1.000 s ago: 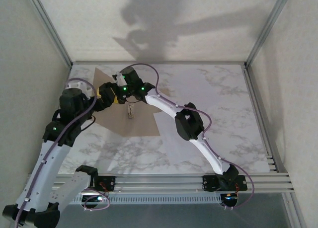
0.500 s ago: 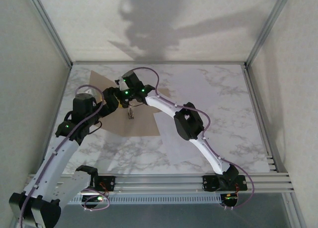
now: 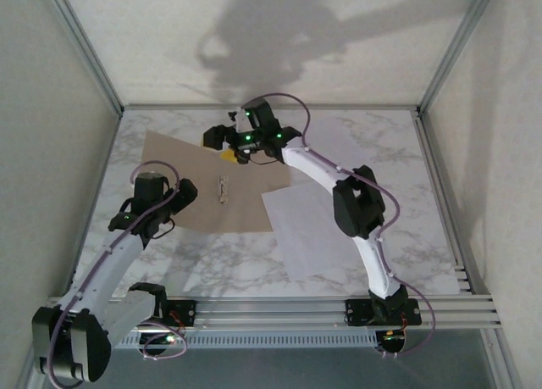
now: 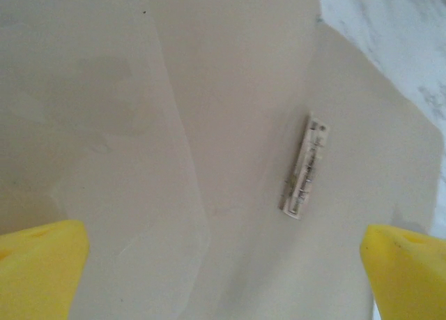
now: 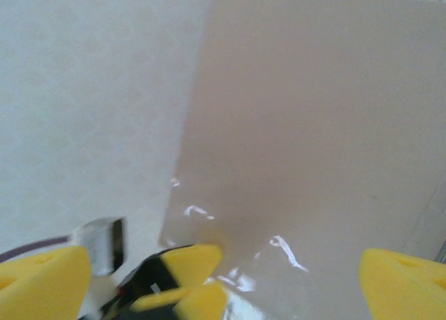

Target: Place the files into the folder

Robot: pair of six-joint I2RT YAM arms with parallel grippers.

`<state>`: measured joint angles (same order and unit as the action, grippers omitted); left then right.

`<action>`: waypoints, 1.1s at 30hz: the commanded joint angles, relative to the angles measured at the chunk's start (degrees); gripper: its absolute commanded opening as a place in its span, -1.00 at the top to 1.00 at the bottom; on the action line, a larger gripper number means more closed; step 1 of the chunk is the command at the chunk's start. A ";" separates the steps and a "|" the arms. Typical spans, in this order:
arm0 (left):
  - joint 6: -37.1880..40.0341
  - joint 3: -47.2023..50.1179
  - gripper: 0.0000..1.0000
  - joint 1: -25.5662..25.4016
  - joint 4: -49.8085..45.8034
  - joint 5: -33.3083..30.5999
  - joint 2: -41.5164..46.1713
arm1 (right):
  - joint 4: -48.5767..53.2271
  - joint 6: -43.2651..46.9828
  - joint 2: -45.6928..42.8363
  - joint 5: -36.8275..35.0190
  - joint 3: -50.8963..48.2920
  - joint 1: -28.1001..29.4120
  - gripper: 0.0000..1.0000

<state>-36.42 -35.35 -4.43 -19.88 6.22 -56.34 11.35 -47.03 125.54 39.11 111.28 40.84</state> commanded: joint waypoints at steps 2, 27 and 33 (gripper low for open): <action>-1.61 2.64 -0.99 1.69 4.61 0.83 -2.16 | -0.06 4.15 -7.77 1.14 -6.26 -0.97 -0.98; 1.18 3.29 -0.99 -3.35 23.92 4.99 -21.05 | 16.90 17.77 -35.75 -10.44 -36.42 -10.05 -0.98; 0.54 2.65 -0.99 -6.66 28.48 4.57 -26.77 | 18.97 18.68 -41.86 -12.09 -45.61 -14.98 -0.98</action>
<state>-35.83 -31.59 -9.78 4.86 10.74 -81.10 27.49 -30.13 86.46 28.97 68.42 27.20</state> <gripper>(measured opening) 0.995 0.988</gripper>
